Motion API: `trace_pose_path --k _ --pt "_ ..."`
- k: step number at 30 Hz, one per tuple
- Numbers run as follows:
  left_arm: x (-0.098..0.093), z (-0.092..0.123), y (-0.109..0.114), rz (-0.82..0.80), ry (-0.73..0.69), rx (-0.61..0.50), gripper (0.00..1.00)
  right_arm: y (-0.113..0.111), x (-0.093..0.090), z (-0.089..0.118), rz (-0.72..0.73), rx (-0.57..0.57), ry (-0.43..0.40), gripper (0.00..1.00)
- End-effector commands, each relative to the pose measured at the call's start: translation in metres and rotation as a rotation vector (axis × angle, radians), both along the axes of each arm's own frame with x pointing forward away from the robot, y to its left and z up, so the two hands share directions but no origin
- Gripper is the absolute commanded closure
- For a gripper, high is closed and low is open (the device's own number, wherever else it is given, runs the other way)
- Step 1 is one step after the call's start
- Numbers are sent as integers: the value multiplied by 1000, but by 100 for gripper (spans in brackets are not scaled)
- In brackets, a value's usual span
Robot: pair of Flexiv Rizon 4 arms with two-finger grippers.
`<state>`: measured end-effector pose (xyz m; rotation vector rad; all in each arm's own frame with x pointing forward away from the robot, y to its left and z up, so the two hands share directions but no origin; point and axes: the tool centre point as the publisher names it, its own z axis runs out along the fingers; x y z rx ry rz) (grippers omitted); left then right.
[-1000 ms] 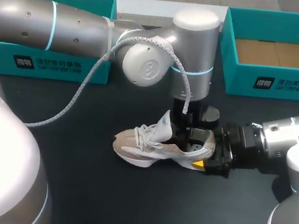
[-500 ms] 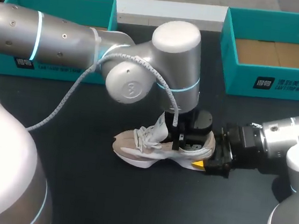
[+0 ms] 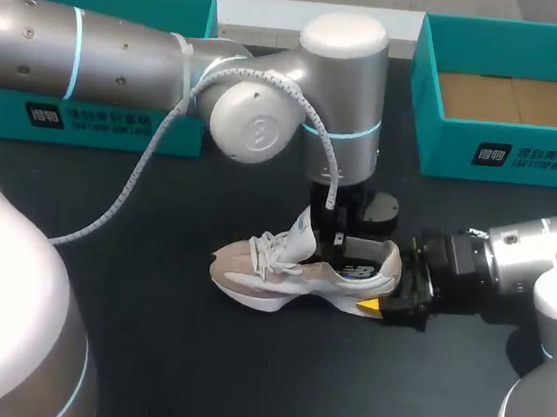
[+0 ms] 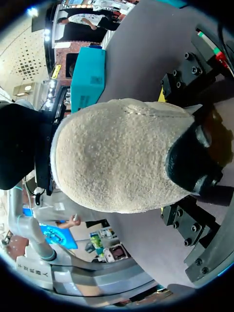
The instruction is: Take the shoe out of the shoebox, open the shoe tongue, remove and reinsert the insole, then place the shoe into the shoebox
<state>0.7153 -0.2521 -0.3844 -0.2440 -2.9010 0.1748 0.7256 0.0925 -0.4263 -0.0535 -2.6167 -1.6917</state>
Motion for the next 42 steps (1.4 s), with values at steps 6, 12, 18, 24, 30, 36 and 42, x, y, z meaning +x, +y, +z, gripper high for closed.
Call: trace_pose_path --k 6,12,18,24,30,36,42 --pt "4 28 17 -15 74 -24 100 0 0 -5 0 -1 0 100" --pt "3 44 27 -36 131 -49 100 0 0 -5 0 -1 0 100" --pt "3 63 35 -53 199 -110 100 0 0 -5 0 -1 0 100" --pt "8 79 22 -3 197 -188 100 0 0 -5 0 -1 0 100" --pt "4 90 7 -7 210 -243 100 0 0 -5 0 -1 0 100" --pt "2 93 -8 -8 231 -277 100 0 0 -5 0 -1 0 100" --pt "3 94 -21 17 209 -302 100 0 0 -5 0 -1 0 100"
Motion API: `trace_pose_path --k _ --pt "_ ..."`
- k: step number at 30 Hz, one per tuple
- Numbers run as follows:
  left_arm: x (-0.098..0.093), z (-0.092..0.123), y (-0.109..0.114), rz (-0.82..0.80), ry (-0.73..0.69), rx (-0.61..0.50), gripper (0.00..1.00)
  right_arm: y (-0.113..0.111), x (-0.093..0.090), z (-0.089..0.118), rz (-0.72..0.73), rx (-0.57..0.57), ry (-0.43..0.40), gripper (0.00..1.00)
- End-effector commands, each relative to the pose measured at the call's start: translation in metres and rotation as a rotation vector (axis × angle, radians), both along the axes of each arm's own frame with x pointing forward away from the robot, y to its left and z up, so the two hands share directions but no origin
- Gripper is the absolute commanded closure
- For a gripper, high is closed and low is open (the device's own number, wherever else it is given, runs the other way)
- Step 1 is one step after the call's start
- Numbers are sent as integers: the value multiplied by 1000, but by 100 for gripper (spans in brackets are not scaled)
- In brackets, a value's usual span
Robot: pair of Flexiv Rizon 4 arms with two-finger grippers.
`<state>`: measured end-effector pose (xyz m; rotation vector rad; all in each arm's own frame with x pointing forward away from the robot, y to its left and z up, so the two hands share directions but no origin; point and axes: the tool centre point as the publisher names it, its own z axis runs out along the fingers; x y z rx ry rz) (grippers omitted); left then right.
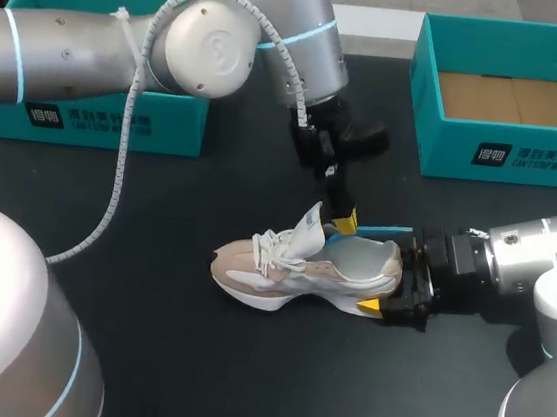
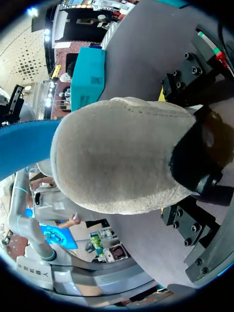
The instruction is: Take the shoe out of the shoebox, open the shoe tongue, remove and reinsert the insole, then place the shoe into the shoebox
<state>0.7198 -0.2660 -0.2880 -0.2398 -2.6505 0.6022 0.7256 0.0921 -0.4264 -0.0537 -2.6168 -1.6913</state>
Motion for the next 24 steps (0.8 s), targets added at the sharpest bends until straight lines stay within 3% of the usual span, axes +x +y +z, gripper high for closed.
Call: trace_pose_path --k 1,3,4,5,7,8,21,24 --pt "-1 -3 -9 13 -13 -2 100 1 0 -5 0 -1 0 100" --pt "-2 -7 -11 23 -12 -1 100 1 0 -5 0 -1 0 100" --pt "-3 -10 -12 23 -16 0 95 1 0 -5 0 -1 0 100" --pt "-3 -11 -12 19 -15 -1 72 1 0 -5 0 -1 0 100" --pt "-5 -11 -12 12 -7 -2 50 1 0 -5 0 -1 0 100" --pt "-6 -10 -12 7 -9 -4 0 1 0 -5 0 -1 0 100" --pt "-13 29 -2 -49 -17 -4 0 1 0 -5 0 -1 0 100" --pt "-14 33 -1 15 -59 9 0 1 0 -5 0 -1 0 100"
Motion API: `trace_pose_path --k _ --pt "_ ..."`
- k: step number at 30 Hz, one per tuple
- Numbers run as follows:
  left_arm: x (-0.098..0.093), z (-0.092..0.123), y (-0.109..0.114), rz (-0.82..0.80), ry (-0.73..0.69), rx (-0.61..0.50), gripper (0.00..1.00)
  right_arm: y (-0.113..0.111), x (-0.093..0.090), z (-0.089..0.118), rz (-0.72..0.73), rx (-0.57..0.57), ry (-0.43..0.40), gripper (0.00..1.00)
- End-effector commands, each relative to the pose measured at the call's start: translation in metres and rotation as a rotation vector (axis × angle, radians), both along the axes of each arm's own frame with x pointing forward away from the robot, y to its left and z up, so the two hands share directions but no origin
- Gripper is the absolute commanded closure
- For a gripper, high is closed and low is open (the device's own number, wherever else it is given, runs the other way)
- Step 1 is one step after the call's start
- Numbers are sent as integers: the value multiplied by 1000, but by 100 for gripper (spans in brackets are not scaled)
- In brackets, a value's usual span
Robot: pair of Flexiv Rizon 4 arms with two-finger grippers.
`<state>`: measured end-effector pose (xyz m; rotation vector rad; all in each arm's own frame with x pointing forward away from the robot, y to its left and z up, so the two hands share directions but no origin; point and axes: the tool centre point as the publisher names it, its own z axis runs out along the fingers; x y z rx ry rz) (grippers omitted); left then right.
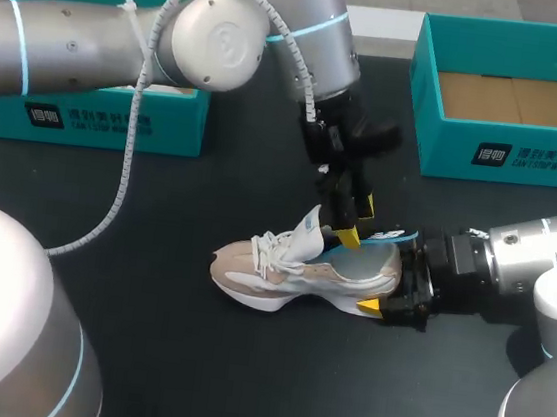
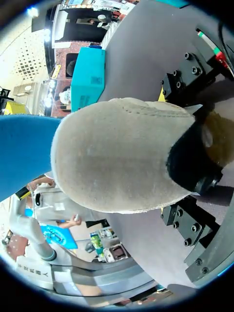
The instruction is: Take the shoe out of the shoebox, open the shoe tongue, remove and reinsert the insole, then place the shoe into the shoebox
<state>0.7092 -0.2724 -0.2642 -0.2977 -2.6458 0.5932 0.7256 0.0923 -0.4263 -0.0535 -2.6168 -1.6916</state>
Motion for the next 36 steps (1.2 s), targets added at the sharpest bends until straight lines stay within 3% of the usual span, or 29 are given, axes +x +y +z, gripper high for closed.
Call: trace_pose_path --k 1,36 --pt "-2 9 4 98 -48 20 0 1 0 -5 0 -1 0 100" --pt "-2 9 4 98 -48 20 0 1 0 -5 0 -1 0 100"
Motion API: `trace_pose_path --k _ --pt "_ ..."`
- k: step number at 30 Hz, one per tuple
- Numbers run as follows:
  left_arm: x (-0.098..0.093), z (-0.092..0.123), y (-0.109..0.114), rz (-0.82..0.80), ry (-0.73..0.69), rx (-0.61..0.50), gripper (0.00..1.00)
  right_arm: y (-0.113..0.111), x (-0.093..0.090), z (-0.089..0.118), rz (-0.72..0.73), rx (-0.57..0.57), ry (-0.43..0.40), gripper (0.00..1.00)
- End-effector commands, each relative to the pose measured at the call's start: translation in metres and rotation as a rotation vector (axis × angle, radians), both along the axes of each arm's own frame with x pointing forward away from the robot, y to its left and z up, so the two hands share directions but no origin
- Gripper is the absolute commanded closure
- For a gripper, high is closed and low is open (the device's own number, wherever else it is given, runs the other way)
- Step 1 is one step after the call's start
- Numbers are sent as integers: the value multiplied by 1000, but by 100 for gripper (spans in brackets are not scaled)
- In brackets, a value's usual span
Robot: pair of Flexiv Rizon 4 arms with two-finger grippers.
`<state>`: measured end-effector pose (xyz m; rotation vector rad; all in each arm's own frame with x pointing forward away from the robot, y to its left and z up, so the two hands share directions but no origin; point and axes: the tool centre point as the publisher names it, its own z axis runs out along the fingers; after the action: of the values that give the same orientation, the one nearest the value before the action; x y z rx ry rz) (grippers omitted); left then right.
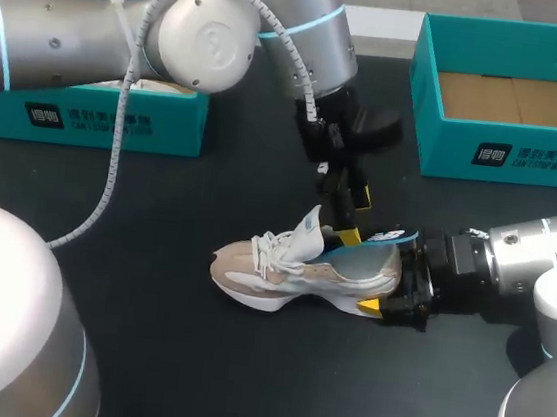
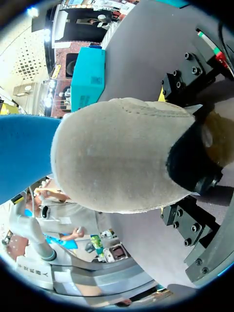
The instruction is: Take the shoe out of the shoebox, open the shoe tongue, remove and reinsert the insole, then place the shoe into the shoebox
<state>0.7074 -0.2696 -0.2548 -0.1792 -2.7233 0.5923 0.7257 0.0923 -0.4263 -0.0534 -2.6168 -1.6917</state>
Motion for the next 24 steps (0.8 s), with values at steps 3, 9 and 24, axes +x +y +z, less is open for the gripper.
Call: trace_pose_path --k 3,9,24 --pt "2 -9 -3 25 -63 19 0 1 0 -5 0 -1 0 100" --pt "6 -23 -13 119 -223 7 0 1 0 -5 0 -1 0 100" --pt "7 -47 -18 187 -433 -41 0 1 0 -5 0 -1 0 100"
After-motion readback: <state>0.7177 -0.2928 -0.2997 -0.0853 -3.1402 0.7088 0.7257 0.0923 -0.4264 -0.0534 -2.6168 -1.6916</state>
